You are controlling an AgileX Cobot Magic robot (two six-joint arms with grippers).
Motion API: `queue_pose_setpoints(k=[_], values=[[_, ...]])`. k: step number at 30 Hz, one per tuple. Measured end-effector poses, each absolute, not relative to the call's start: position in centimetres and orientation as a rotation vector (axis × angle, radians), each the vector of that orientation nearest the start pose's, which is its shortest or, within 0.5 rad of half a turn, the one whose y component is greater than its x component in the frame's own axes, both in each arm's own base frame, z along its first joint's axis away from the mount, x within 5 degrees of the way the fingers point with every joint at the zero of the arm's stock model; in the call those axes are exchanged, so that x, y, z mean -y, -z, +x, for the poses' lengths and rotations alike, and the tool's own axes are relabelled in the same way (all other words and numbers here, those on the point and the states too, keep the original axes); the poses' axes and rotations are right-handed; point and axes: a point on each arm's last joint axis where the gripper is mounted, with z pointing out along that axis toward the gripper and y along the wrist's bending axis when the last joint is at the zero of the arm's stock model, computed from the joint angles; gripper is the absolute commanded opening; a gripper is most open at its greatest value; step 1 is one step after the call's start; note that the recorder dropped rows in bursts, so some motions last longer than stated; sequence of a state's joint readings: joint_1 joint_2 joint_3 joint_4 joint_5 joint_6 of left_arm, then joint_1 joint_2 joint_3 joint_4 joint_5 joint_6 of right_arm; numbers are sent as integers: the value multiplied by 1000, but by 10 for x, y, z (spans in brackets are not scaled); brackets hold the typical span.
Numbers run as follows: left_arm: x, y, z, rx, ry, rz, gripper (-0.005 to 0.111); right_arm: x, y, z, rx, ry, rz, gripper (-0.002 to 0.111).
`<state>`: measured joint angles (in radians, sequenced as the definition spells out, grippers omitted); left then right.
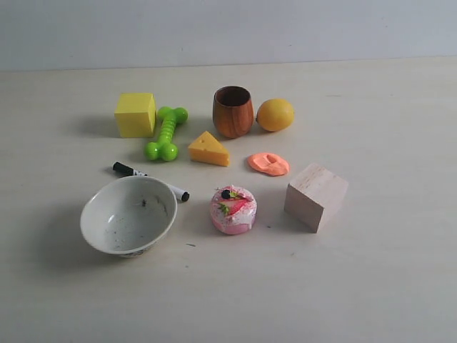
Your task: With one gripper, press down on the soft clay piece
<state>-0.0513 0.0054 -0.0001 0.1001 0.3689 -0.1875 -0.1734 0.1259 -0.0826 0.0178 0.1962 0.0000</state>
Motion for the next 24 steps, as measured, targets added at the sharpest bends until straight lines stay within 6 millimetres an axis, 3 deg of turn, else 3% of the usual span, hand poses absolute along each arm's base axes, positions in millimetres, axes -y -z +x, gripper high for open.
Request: queue_pose_setpoints(k=[5,11,24], values=[[-1,-180,53,-1853,68,-65,0,10,-194,59,-1722,101,173,0],[-1,-180,53,-1853,68,-65,0,9,-196,56,-1686,84,184,0],[-1,-180,53,-1853,68,-65,0,8,-184,53,-1811,70,195,0]])
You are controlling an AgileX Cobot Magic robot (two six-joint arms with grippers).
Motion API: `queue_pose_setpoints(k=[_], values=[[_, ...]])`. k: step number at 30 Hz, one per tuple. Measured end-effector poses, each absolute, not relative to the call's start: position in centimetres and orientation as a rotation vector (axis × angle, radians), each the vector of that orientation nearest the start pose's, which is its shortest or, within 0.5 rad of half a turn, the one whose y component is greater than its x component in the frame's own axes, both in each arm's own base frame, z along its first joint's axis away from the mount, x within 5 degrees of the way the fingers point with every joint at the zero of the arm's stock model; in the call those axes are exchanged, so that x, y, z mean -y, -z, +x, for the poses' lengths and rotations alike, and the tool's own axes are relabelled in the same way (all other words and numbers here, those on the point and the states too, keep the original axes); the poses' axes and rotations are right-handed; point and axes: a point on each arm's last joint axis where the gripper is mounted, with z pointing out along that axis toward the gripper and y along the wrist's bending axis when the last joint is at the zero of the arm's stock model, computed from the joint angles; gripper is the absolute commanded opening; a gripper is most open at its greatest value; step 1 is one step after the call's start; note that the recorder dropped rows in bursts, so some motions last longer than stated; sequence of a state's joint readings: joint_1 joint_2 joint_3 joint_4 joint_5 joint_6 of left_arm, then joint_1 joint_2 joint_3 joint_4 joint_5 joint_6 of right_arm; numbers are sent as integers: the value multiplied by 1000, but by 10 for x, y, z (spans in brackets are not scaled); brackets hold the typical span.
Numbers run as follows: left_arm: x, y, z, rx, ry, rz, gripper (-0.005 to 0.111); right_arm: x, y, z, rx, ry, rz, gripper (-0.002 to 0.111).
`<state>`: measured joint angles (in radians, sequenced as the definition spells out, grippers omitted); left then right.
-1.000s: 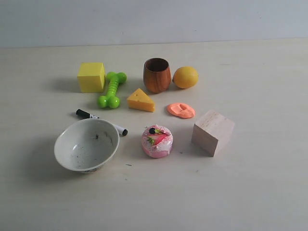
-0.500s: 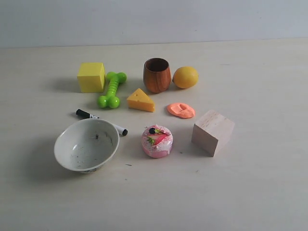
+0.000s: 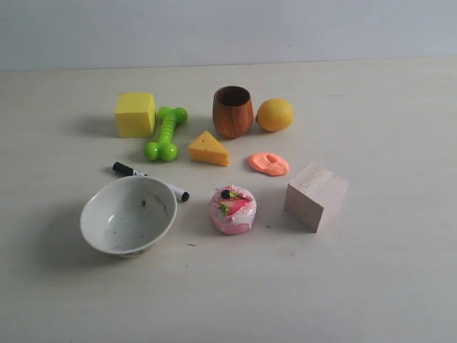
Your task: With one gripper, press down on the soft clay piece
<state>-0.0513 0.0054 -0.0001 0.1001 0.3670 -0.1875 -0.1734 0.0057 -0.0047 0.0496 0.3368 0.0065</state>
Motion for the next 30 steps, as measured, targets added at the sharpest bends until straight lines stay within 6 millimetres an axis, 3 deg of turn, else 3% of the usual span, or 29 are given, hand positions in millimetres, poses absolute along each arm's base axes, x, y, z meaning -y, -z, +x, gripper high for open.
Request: queue_pose_setpoints(k=[30], values=[[-1,-180,53,-1853,68,-65,0,6,-183,53,-1824,45,151,0]])
